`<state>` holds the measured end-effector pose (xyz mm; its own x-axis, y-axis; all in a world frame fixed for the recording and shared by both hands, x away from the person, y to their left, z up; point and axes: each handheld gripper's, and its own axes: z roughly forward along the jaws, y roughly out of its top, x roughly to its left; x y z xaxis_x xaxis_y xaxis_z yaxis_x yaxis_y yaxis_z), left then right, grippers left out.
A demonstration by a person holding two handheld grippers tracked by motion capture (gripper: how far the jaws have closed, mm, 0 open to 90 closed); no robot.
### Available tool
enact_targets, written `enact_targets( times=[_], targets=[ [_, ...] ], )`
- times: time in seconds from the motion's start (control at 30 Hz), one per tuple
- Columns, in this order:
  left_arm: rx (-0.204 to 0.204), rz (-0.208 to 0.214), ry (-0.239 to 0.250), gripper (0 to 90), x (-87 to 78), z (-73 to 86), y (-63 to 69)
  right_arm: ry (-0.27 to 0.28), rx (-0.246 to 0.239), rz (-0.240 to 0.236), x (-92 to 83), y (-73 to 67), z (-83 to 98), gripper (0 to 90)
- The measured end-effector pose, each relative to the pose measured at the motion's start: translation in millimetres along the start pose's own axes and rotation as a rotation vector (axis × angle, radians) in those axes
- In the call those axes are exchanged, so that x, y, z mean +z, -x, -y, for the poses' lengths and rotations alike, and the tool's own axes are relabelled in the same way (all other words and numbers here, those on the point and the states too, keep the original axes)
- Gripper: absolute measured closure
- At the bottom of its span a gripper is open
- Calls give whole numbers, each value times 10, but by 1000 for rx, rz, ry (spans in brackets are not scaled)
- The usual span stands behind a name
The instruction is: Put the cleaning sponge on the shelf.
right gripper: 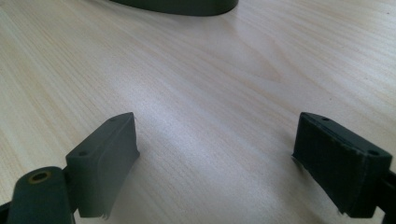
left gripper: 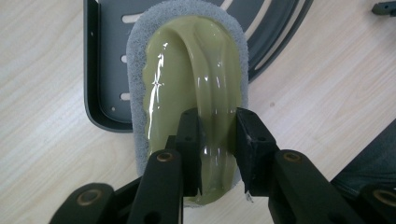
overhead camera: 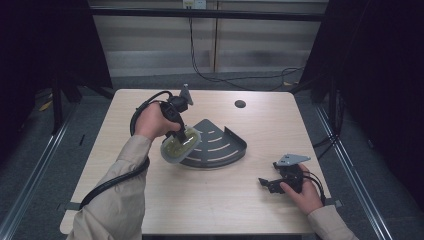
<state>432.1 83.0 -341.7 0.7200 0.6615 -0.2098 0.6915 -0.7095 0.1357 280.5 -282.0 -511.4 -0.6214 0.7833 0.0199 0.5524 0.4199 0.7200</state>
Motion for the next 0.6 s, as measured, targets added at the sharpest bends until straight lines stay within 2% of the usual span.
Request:
enact_targets(
  times=[0.6],
  targets=[
    [-7, -4, 20, 722, 55, -165, -119, 0, 0, 1, 0, 0, 0, 129]
  ],
)
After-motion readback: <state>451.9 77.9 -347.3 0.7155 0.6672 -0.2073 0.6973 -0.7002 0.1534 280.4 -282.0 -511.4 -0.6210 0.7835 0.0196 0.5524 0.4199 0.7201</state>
